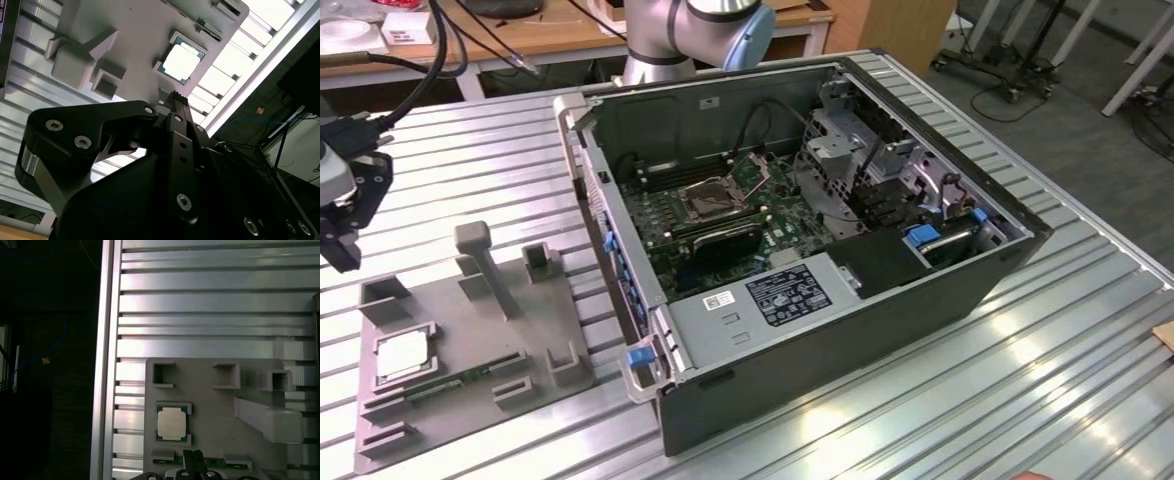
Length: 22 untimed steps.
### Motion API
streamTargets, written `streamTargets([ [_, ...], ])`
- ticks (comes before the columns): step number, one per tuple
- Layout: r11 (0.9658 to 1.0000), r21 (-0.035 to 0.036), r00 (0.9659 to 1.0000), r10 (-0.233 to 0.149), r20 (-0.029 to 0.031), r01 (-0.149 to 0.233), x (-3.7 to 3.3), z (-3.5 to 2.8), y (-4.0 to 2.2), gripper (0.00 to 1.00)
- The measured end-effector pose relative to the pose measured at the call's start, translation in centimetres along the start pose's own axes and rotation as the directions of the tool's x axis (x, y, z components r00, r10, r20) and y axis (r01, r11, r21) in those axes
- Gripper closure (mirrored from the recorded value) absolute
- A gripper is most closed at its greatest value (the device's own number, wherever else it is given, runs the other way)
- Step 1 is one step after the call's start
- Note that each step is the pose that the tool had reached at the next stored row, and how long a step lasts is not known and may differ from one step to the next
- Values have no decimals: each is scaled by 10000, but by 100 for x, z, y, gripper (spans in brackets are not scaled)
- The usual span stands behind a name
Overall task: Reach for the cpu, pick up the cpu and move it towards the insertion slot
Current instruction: 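Reach for the cpu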
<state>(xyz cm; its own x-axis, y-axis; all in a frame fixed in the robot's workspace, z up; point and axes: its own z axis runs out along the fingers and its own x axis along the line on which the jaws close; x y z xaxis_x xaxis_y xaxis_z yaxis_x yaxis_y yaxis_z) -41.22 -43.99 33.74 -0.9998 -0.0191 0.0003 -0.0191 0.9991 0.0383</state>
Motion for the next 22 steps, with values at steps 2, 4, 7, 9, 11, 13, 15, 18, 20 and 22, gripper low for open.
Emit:
streamTargets([
  [2, 10000, 0, 10000, 1, -2, -1, 2, 16, -8, 89],
  [4, 10000, 1, 10000, 1, -2, -1, 4, 23, -12, 89],
  [7, 10000, 1, 10000, 0, -2, 0, 3, 23, -13, 89],
  [9, 10000, 1, 10000, 0, -1, 0, 3, 24, -14, 89],
  [11, 10000, 0, 10000, 0, -1, 0, 3, 24, -14, 89],
  [13, 10000, 1, 10000, 0, -2, 0, 4, 29, -16, 89],
  [15, 10000, 1, 10000, 0, -1, 0, 3, 34, -17, 89],
  [18, 10000, 1, 10000, 0, -2, 0, 4, 38, -17, 89],
  [20, 10000, 1, 10000, 0, -2, 0, 4, 39, -17, 89],
  [22, 10000, 1, 10000, 0, -1, 0, 5, 42, -17, 89],
])
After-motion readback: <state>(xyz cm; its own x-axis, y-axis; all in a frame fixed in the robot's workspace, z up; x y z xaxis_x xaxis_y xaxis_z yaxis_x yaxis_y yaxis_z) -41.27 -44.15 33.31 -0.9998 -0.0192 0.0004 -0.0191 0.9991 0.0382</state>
